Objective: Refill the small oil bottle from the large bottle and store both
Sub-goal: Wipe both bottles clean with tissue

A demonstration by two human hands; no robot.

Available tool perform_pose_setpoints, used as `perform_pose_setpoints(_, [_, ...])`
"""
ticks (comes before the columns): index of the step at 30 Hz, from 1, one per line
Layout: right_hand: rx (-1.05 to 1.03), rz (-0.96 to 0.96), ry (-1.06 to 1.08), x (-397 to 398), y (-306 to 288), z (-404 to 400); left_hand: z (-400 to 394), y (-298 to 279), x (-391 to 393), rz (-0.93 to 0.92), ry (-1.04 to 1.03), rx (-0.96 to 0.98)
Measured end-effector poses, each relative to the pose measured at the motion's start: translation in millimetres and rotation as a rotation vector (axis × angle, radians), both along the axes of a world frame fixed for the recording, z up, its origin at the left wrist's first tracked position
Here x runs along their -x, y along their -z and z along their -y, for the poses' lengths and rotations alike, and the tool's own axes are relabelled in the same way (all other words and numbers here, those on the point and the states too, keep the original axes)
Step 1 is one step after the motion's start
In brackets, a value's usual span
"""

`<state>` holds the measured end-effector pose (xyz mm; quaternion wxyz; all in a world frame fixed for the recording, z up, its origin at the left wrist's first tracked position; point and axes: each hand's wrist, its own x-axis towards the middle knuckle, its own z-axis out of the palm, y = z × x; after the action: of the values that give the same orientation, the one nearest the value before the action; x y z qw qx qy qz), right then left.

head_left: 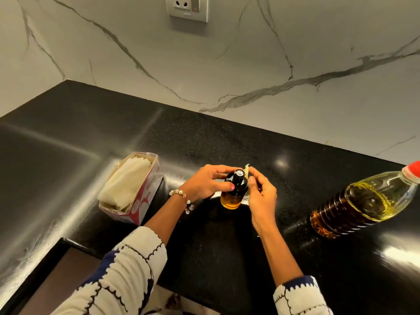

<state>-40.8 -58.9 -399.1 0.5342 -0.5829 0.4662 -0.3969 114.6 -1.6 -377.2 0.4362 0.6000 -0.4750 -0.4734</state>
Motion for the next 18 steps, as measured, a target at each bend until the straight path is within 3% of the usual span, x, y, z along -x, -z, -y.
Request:
perform_pose_setpoints(5, [-0.005,0.038,0.016,14,3,-24,-6,4,11,-0.098,-0.095,0.054])
perform_pose_setpoints(11, [0.207,-0.052,0.077,8,-6,-27,-11,23,52,-0.131,-0.559,0.132])
perform_pose_setpoints(14, [0.274,-0.072,0.07,4,-6,-23,-12,28,60,-0.128,-0.57,0.15])
perform_pose_setpoints(18, [0.213,-0.086,-0.071,-1,-8,-1,-12,26,54,-0.127,-0.537,0.139])
